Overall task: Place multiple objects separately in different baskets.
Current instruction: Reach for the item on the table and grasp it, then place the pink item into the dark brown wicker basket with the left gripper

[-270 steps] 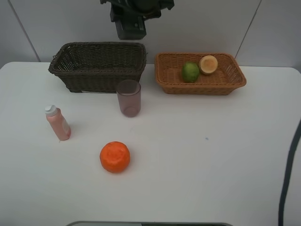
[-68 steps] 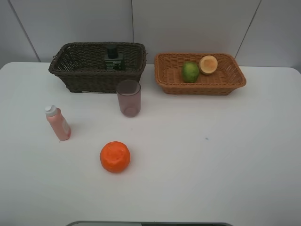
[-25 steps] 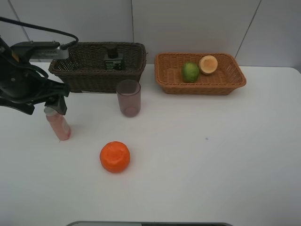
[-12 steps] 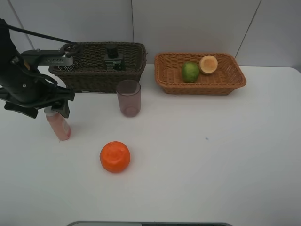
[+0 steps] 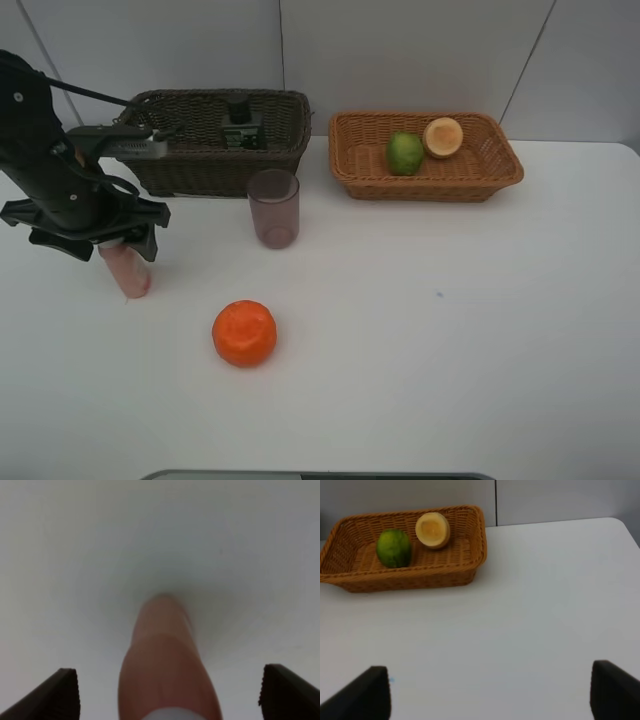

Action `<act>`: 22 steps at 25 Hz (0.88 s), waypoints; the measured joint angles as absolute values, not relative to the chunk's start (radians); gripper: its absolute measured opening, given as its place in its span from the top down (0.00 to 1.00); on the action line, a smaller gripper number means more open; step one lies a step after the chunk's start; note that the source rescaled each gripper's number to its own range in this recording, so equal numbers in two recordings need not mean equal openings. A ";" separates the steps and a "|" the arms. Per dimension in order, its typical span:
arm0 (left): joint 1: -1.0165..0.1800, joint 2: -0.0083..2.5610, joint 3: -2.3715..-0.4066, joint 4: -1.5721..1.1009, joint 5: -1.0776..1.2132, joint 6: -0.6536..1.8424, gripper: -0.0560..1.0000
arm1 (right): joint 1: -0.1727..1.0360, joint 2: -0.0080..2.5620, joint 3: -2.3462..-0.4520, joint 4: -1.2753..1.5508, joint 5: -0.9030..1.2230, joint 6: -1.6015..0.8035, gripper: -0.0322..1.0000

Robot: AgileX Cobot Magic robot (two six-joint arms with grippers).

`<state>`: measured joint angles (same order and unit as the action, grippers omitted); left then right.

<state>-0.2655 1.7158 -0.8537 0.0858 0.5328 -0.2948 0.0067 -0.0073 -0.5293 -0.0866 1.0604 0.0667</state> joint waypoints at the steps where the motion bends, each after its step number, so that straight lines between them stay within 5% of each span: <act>1: -0.265 1.720 -0.854 0.086 0.533 -0.295 0.08 | 0.007 -0.007 -0.529 -0.087 1.060 0.067 0.30; 6: -0.265 1.724 -0.854 0.086 0.523 -0.295 0.14 | 0.007 -0.007 -0.529 -0.087 1.060 0.067 0.30; 11: -0.265 1.724 -0.854 0.087 0.514 -0.295 0.57 | 0.007 -0.007 -0.529 -0.087 1.060 0.067 0.30; 22: -0.265 1.724 -0.854 0.088 0.526 -0.295 0.59 | 0.007 -0.007 -0.529 -0.087 1.060 0.067 0.30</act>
